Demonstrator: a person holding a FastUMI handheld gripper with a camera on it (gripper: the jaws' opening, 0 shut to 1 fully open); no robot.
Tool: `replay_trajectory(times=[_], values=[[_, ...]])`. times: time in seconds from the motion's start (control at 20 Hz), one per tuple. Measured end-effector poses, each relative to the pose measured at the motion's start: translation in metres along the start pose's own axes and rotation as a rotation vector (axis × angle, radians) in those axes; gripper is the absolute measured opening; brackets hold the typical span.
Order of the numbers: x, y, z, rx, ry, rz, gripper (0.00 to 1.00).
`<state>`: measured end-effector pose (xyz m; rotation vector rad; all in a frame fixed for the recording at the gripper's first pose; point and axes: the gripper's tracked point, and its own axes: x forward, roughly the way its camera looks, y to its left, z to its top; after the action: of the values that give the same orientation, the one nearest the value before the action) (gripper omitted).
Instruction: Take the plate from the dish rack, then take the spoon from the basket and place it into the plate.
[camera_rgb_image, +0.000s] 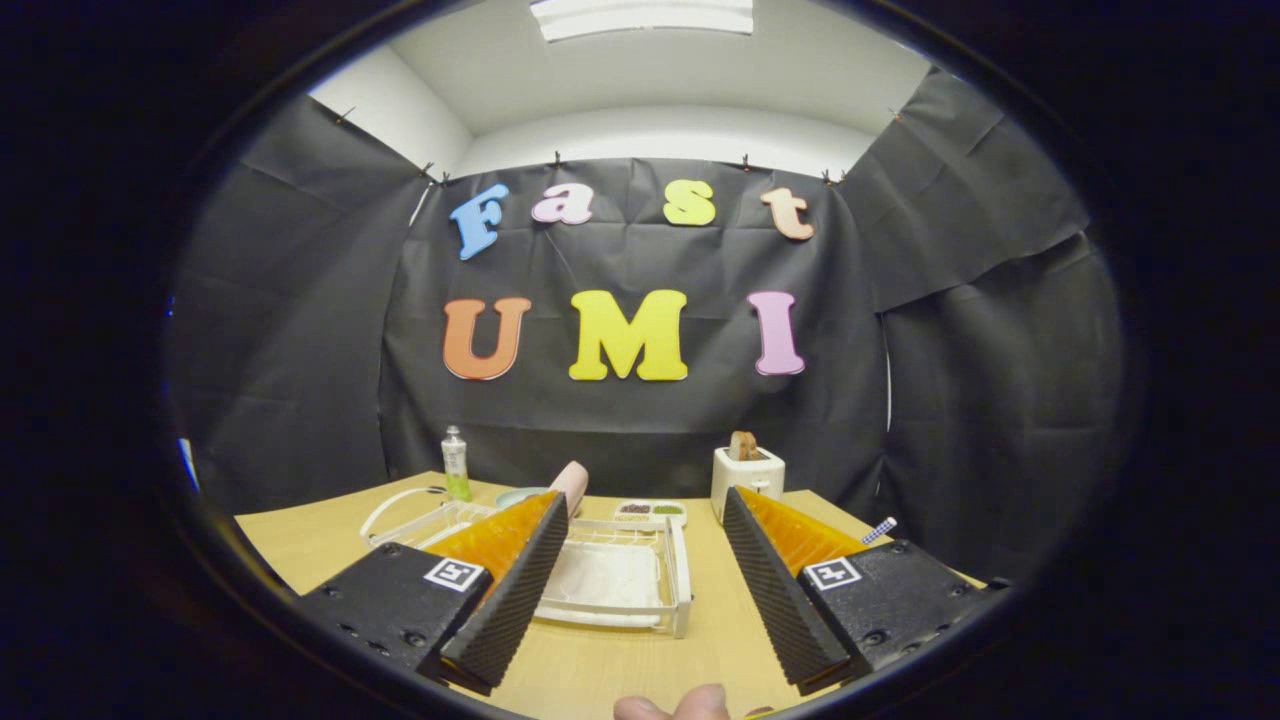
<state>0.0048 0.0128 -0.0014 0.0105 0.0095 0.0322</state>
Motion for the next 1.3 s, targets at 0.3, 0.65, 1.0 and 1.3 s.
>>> replay_trajectory(times=[0.3, 0.65, 1.0, 1.3], values=[[0.001, 0.002, 0.001, 0.006, 0.009, -0.002, 1.00], [0.008, 0.014, 0.017, -0.009, 0.054, 0.060, 1.00], [0.049, 0.031, 0.067, -0.052, 0.128, 0.162, 1.00], [0.101, 0.047, 0.086, -0.068, 0.304, 0.229, 1.00]])
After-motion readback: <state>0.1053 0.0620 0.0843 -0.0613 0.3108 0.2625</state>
